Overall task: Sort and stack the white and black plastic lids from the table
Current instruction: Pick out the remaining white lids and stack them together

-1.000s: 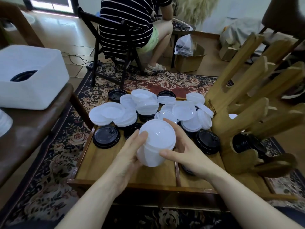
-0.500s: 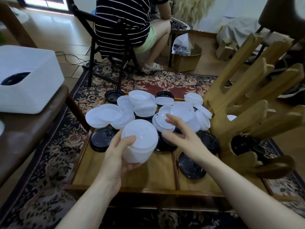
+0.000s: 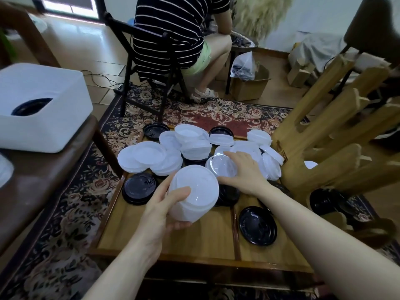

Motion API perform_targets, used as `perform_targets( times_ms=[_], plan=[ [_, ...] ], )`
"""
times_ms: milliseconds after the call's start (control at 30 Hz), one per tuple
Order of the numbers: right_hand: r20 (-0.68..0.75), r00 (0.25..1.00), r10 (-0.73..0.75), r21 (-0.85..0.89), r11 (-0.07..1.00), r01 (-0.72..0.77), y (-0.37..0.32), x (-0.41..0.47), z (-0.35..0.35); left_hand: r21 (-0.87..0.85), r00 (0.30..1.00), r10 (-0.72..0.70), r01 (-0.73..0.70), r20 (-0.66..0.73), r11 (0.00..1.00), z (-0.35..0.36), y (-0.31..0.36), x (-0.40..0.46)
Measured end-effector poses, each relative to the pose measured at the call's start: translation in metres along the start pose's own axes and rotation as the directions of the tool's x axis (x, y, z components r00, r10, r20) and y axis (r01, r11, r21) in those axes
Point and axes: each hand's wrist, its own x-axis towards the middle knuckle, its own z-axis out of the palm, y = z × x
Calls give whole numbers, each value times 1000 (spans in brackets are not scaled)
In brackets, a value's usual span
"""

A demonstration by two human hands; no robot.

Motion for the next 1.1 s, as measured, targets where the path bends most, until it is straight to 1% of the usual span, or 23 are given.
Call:
perform_targets(
  times_ms=[67,133,200,333,400,433,467,533,567,633,867,1000,1100],
  plan=[
    [-46,999,-7,97,995,11,-1,-7,-5,10,1000,5,-5,-10,1000,1,-1,0],
    [-81,997,-21,250,967,41,-4,-20,-13,13,1000,7,-7,-14,1000,2,-1,0],
    [-81,996,-29,412,909,60,-8,-37,-23,12,1000,7,-6,-6,1000,4,-1,0],
    [-98,995,-14,614,786,71,-19,-73,-43,20,999,-14,13,29,1000,7,-1,-3],
    [-79,995,-66,703,704,103,-27,-89,-49,35,997,-26,23,67,999,8,-1,-5],
    [-66,990,-123,717,685,133,-29,-95,-50,43,996,-30,27,89,999,9,-1,-6],
    [-50,981,-187,705,689,167,-31,-101,-49,54,993,-32,26,109,998,10,-1,-8],
    [-18,958,-285,652,723,227,-34,-111,-46,75,990,-31,21,137,997,12,-2,-11],
    [-5,951,-310,636,733,242,-35,-113,-44,81,989,-31,20,146,996,13,-2,-12],
    [16,945,-327,629,738,244,-37,-114,-43,89,986,-35,20,163,996,14,-2,-14],
    [104,922,-373,639,735,225,-34,-112,-47,87,989,-55,43,140,995,16,0,-13],
    [132,907,-400,650,726,225,-31,-110,-50,72,990,-75,67,123,995,17,0,-13],
    [148,898,-415,631,739,238,-31,-110,-53,64,989,-76,69,123,996,18,2,-13]
  ],
)
